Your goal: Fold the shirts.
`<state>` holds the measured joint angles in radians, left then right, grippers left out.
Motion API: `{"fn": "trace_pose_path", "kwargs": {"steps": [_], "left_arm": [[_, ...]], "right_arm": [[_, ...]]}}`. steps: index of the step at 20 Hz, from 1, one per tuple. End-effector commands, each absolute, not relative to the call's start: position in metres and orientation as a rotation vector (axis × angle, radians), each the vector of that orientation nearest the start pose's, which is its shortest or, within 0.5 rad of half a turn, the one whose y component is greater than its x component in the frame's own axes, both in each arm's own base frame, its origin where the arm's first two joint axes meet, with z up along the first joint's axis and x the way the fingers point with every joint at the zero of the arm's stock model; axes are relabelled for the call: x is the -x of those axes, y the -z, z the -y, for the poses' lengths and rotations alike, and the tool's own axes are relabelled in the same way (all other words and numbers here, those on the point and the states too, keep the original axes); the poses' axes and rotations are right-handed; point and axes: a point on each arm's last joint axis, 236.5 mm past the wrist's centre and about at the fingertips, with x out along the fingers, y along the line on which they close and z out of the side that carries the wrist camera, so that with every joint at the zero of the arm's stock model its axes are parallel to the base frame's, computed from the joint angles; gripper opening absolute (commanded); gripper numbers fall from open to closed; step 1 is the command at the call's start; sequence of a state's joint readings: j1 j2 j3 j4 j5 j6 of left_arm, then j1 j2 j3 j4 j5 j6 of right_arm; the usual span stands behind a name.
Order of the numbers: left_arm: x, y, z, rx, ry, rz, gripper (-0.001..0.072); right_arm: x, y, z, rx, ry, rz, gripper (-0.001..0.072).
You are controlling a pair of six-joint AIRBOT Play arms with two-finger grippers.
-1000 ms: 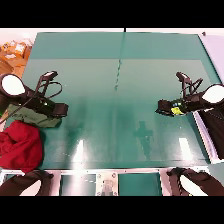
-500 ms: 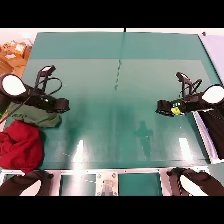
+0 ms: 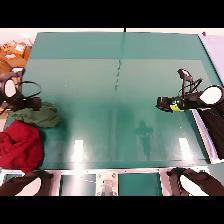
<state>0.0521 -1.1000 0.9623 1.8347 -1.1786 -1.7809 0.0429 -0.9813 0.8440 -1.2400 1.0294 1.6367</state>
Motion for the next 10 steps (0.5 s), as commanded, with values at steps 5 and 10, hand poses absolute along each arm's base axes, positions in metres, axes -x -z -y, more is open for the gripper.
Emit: {"fn": "trace_pose_path", "kwargs": {"steps": [5, 10], "left_arm": [[-0.357, 0.058, -0.113, 0.056, -0.373, -1.261, 0.072], [-0.367, 0.073, -0.113, 0.011, -0.331, -1.262, 0.0021]], "right_arm": [[-0.337, -0.02, -0.068, -0.351, -0.119, -1.12, 0.0018], [-0.337, -0.02, -0.068, -0.351, -0.119, -1.12, 0.0018]]}}
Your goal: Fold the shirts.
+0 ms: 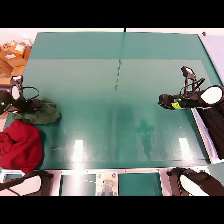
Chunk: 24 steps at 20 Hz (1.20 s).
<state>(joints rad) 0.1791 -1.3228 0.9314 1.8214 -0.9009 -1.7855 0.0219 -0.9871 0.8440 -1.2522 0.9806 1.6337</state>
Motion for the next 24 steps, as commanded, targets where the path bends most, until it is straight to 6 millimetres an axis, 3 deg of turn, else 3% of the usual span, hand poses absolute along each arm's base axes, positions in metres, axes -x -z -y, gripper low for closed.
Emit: {"fn": "trace_pose_path", "kwargs": {"steps": [1, 3, 5, 7, 9, 11, 13, 16, 18, 20, 22, 24], "left_arm": [[-0.364, 0.073, -0.114, 0.001, -0.326, -1.278, 0.0025], [-0.36, 0.067, -0.112, -0.02, -0.308, -1.319, 0.0024], [-0.363, 0.047, -0.105, -0.017, -0.27, -1.344, 0.0023], [-0.381, 0.006, -0.09, 0.004, -0.237, -1.285, 0.0023], [-0.407, -0.057, -0.061, -0.005, -0.177, -1.144, 0.0023], [-0.42, -0.12, -0.015, -0.008, -0.073, -1.009, 0.0023], [-0.419, -0.17, 0.043, -0.016, 0.066, -0.912, 0.0023], [-0.403, -0.214, 0.135, -0.02, 0.28, -0.809, 0.0023], [-0.389, -0.217, 0.193, -0.012, 0.414, -0.791, 0.0023], [-0.375, -0.203, 0.245, -0.023, 0.532, -0.821, 0.0023], [-0.362, -0.167, 0.281, -0.057, 0.601, -0.919, 0.0024], [-0.345, -0.119, 0.301, -0.1, 0.64, -1.078, 0.0052]], "right_arm": [[-0.337, -0.02, -0.068, -0.351, -0.119, -1.12, 0.0017], [-0.337, -0.02, -0.068, -0.35, -0.119, -1.12, 0.0017], [-0.338, -0.021, -0.067, -0.347, -0.117, -1.117, 0.0017], [-0.341, -0.026, -0.061, -0.353, -0.103, -1.109, 0.0017], [-0.341, -0.035, -0.048, -0.371, -0.078, -1.112, 0.0017], [-0.341, -0.045, -0.032, -0.393, -0.044, -1.116, 0.0016], [-0.343, -0.053, -0.016, -0.418, -0.007, -1.104, 0.0015], [-0.347, -0.062, 0.003, -0.444, 0.035, -1.076, 0.0015], [-0.346, -0.063, 0.01, -0.452, 0.049, -1.073, 0.0016], [-0.345, -0.062, 0.011, -0.454, 0.052, -1.078, 0.0015], [-0.345, -0.062, 0.011, -0.454, 0.052, -1.078, 0.0016], [-0.343, -0.061, 0.01, -0.455, 0.05, -1.09, 0.0017]]}}
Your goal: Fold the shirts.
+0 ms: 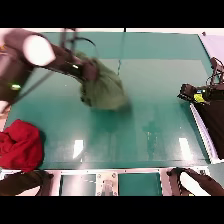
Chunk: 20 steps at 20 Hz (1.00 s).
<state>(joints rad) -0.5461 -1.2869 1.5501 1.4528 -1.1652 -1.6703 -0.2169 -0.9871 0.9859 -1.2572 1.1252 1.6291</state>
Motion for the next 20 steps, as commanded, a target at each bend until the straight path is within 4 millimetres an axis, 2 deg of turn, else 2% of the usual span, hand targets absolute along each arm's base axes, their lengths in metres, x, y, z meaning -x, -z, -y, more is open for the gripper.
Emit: {"fn": "trace_pose_path", "kwargs": {"steps": [1, 2, 3, 4, 8, 10, 12, 16, 18, 20], "left_arm": [[-0.336, -0.097, 0.303, -0.138, 0.653, -1.16, 0.0377], [-0.331, -0.08, 0.299, -0.164, 0.648, -1.228, 0.0569], [-0.331, -0.07, 0.287, -0.206, 0.63, -1.268, 0.0574], [-0.336, -0.066, 0.274, -0.229, 0.599, -1.283, 0.0575], [-0.374, -0.067, 0.225, -0.151, 0.473, -1.264, 0.0575], [-0.396, -0.058, 0.217, -0.093, 0.442, -1.208, 0.0575], [-0.41, -0.032, 0.223, -0.046, 0.439, -1.171, 0.0575], [-0.42, 0.041, 0.263, 0.08, 0.521, -1.222, 0.0574], [-0.427, 0.062, 0.278, 0.123, 0.557, -1.217, 0.0574], [-0.436, 0.069, 0.275, 0.108, 0.54, -1.193, 0.057]], "right_arm": [[-0.341, -0.06, 0.009, -0.455, 0.049, -1.098, 0.0021], [-0.34, -0.06, 0.009, -0.455, 0.047, -1.105, 0.0086], [-0.34, -0.06, 0.009, -0.448, 0.043, -1.104, 0.0186], [-0.34, -0.06, 0.008, -0.435, 0.035, -1.105, 0.02], [-0.34, -0.058, 0.009, -0.422, 0.028, -1.109, 0.0196], [-0.342, -0.058, 0.009, -0.422, 0.029, -1.102, 0.0193], [-0.346, -0.06, 0.011, -0.421, 0.034, -1.079, 0.0193], [-0.348, -0.06, 0.012, -0.422, 0.036, -1.069, 0.0194], [-0.349, -0.055, 0.013, -0.425, 0.042, -1.064, 0.0194], [-0.352, -0.047, 0.015, -0.429, 0.054, -1.049, 0.0193]]}}
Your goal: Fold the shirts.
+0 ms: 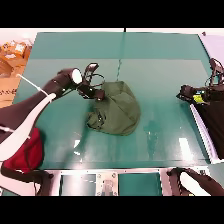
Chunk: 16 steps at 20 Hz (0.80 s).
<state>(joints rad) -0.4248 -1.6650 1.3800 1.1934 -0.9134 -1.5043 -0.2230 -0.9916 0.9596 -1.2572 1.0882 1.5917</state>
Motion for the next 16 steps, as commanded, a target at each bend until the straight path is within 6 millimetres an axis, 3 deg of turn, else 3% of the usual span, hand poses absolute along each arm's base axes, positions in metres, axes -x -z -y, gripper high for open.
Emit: {"fn": "trace_pose_path", "kwargs": {"steps": [1, 2, 3, 7, 9, 11, 13, 16], "left_arm": [[-0.439, 0.068, 0.272, 0.081, 0.538, -1.186, 0.0371], [-0.438, 0.064, 0.271, 0.037, 0.559, -1.189, 0.0081], [-0.435, 0.058, 0.27, -0.002, 0.586, -1.197, 0.0025], [-0.425, 0.008, 0.257, -0.179, 0.648, -1.261, 0.0024], [-0.415, -0.026, 0.253, -0.232, 0.689, -1.248, 0.0024], [-0.394, -0.048, 0.253, -0.253, 0.743, -1.253, 0.0024], [-0.372, -0.054, 0.254, -0.256, 0.78, -1.296, 0.0024], [-0.345, -0.033, 0.262, -0.197, 0.835, -1.389, 0.0024]], "right_arm": [[-0.352, -0.041, 0.015, -0.432, 0.057, -1.062, 0.0193], [-0.352, -0.034, 0.014, -0.44, 0.056, -1.084, 0.0193], [-0.353, -0.026, 0.012, -0.456, 0.052, -1.107, 0.0194], [-0.369, -0.005, -0.013, -0.497, -0.065, -1.165, 0.0217], [-0.379, 0.002, -0.026, -0.528, -0.099, -1.187, 0.0362], [-0.394, 0.007, -0.046, -0.563, -0.155, -1.197, 0.0431], [-0.418, 0.01, -0.078, -0.575, -0.254, -1.174, 0.0446], [-0.453, 0.031, -0.125, -0.552, -0.35, -1.211, 0.0452]]}}
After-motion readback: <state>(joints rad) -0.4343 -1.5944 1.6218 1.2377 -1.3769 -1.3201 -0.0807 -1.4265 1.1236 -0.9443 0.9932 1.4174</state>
